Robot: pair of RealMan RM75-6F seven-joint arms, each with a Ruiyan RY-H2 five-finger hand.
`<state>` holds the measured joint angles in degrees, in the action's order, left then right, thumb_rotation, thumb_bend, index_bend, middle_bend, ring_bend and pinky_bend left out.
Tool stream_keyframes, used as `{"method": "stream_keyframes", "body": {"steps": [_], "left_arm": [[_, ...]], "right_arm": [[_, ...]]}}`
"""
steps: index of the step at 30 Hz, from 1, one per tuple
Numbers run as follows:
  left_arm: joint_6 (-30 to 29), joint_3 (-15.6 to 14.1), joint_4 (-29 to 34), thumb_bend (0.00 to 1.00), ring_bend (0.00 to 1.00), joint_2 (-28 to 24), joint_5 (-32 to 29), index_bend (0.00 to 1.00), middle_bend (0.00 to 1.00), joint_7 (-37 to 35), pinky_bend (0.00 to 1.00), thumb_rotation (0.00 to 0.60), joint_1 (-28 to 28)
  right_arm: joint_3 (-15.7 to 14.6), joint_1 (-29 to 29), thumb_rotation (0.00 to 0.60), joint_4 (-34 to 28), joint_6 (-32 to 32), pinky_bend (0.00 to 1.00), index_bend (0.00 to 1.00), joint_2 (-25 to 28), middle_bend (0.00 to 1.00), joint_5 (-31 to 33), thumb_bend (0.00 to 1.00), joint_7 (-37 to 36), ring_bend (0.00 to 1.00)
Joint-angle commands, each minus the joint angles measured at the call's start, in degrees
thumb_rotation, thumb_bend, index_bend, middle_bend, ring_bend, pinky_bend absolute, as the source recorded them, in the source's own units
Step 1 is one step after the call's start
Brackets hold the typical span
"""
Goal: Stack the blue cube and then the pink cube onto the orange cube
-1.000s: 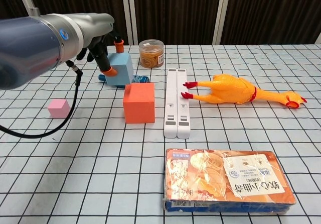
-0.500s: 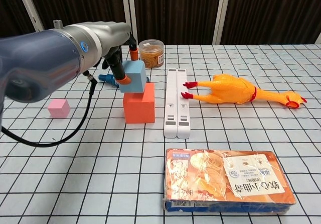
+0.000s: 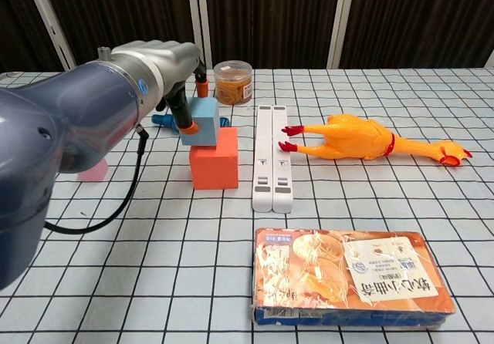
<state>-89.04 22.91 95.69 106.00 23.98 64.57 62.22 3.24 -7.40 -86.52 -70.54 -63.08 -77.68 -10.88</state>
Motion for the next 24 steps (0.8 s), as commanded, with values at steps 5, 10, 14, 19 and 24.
{"method": "stream_keyframes", "body": {"steps": [5,10,14,19,24], "left_arm": [[-0.4,0.2,-1.0,0.36,0.73,1.4,0.7,0.43,0.92,0.5,0.73,0.600,0.4],[-1.1,0.4,-1.2,0.36,0.73,2.2,0.9,0.43,0.92,1.1,0.73,0.600,0.5],[-1.6,0.7,-1.4,0.36,0.73,2.7,0.7,0.43,0.92,1.8,0.73,0.600,0.4],[-1.7,0.9,-2.1,0.36,0.73,3.4,0.6,0.43,0.92,2.1,0.73,0.600,0.2],[-1.6,1.1,-2.6,0.36,0.73,3.9,1.1,0.43,0.92,2.2,0.73,0.600,0.1]], "right_arm": [[0.0,0.0,0.600,0.1,0.0,0.25,0.06,0.0,0.05,0.0,0.04,-0.2,0.15],[0.0,0.0,0.600,0.0,0.0,0.25,0.06,0.0,0.05,-0.2,0.04,-0.2,0.15],[0.0,0.0,0.600,0.0,-0.1,0.25,0.06,0.1,0.05,-0.2,0.04,-0.3,0.15],[0.0,0.0,0.600,0.1,-0.1,0.25,0.06,0.1,0.05,-0.2,0.04,-0.5,0.15],[0.0,0.0,0.600,0.1,-0.2,0.25,0.06,0.1,0.05,-0.4,0.04,-0.5,0.15]]}}
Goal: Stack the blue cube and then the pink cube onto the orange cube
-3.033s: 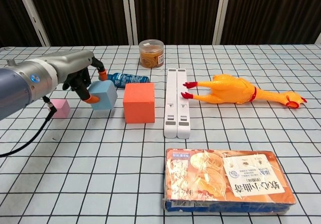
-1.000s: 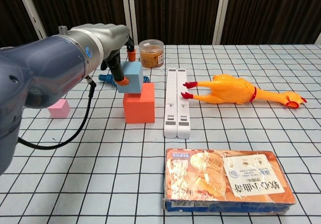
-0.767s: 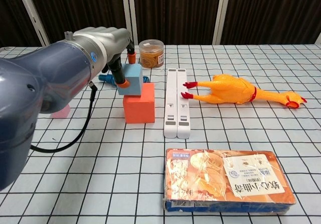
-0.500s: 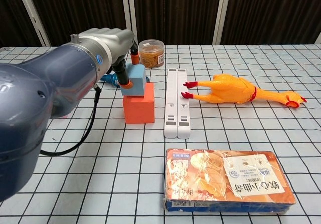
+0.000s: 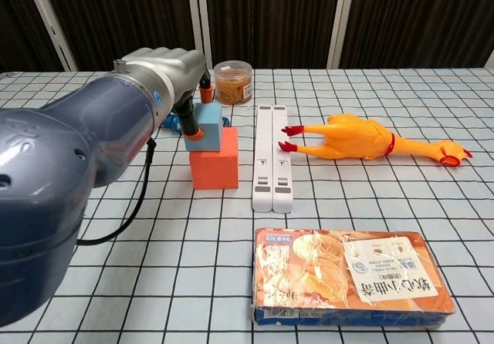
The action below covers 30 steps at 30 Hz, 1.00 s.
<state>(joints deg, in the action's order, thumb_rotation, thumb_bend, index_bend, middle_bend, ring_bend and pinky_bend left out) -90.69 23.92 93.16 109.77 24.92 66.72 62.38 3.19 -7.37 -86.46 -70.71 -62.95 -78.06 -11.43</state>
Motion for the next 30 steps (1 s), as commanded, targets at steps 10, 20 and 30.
{"method": "stream_keyframes", "body": {"steps": [10,20,30], "left_arm": [[-0.3,0.6,-0.1,0.36,0.73,0.7,1.2,0.43,0.92,0.2,0.73,0.600,-0.3],[-3.4,1.9,-1.4,0.36,0.74,3.1,1.4,0.43,0.93,1.4,0.74,0.600,0.0],[-3.7,3.1,-2.2,0.36,0.74,4.3,1.9,0.43,0.93,1.6,0.74,0.600,0.0]], "right_arm": [[0.0,-0.1,0.600,0.0,0.2,0.25,0.06,-0.1,0.05,0.1,0.04,0.3,0.15],[-0.1,-0.1,0.600,0.1,0.3,0.25,0.06,-0.1,0.05,0.1,0.04,0.2,0.15],[-0.2,-0.1,0.600,0.0,0.3,0.25,0.06,-0.1,0.05,0.0,0.04,0.2,0.15]]}}
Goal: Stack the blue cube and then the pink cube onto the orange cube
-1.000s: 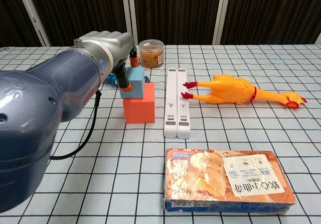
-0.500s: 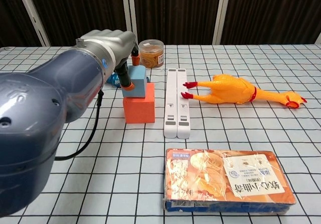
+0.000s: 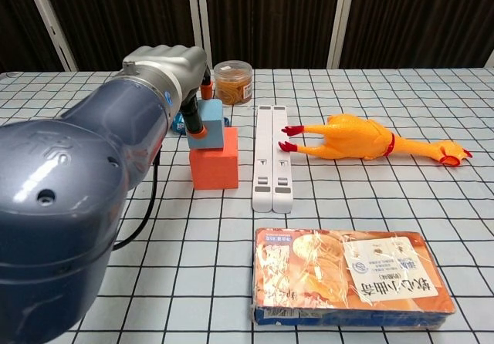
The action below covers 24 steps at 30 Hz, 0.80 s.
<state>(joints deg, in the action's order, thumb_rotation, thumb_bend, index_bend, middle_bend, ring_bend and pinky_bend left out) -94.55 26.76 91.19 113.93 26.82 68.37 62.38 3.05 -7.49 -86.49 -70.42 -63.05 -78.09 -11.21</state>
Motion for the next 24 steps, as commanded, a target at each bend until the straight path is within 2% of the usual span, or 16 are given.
{"method": "stream_keyframes", "body": {"steps": [1,24], "left_arm": [[0.2,0.4,-0.3,0.36,0.74,0.2,0.1,0.43,0.93,-0.1,0.74,0.600,-0.1],[2.0,0.6,-0.9,0.36,0.74,0.6,0.9,0.43,0.93,0.1,0.74,0.600,-1.0]], "right_arm": [[0.0,0.0,0.600,0.0,0.0,0.25,0.06,0.0,0.05,0.0,0.04,0.0,0.15],[0.0,-0.1,0.600,-0.1,0.3,0.25,0.06,-0.1,0.05,0.2,0.04,0.4,0.15]]}}
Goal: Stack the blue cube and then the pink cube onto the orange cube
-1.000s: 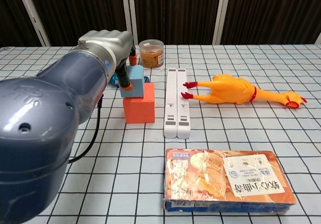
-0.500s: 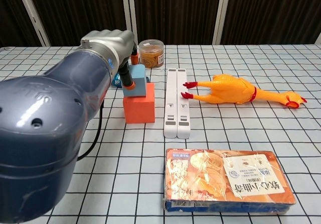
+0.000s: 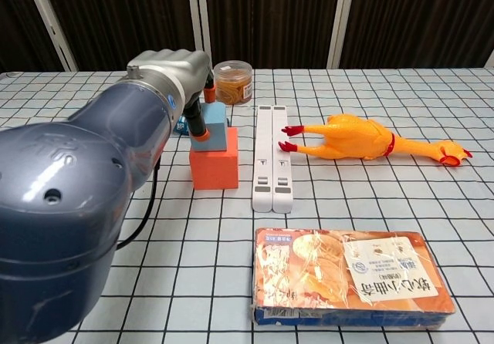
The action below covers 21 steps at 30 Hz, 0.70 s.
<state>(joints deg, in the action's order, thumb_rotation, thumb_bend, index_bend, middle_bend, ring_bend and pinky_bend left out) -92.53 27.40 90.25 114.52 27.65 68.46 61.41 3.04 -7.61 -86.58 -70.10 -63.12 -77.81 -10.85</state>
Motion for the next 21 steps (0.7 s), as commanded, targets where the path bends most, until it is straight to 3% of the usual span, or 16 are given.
{"method": "stream_keyframes", "body": {"steps": [1,9,15,21], "left_arm": [[-0.1,0.0,0.0,0.36,0.74,0.0,0.1,0.43,0.93,0.0,0.74,0.600,-0.1],[0.0,0.3,-0.1,0.36,0.74,0.3,0.3,0.41,0.93,0.5,0.74,0.600,-0.2],[0.6,0.5,0.2,0.33,0.74,0.2,0.1,0.30,0.92,0.6,0.74,0.600,-0.4],[0.7,0.5,0.6,0.32,0.74,-0.1,0.3,0.25,0.92,0.8,0.74,0.600,-0.7]], "right_arm": [[0.0,0.0,0.600,0.0,0.0,0.25,0.06,0.0,0.05,-0.1,0.04,0.0,0.15],[-0.1,0.0,0.600,0.0,0.1,0.25,0.06,0.0,0.05,0.0,0.04,0.0,0.15],[-0.1,-0.1,0.600,-0.1,0.1,0.25,0.06,0.0,0.05,0.0,0.04,0.1,0.15],[-0.1,-0.1,0.600,-0.2,0.2,0.25,0.06,0.1,0.05,0.0,0.04,0.1,0.15]]}}
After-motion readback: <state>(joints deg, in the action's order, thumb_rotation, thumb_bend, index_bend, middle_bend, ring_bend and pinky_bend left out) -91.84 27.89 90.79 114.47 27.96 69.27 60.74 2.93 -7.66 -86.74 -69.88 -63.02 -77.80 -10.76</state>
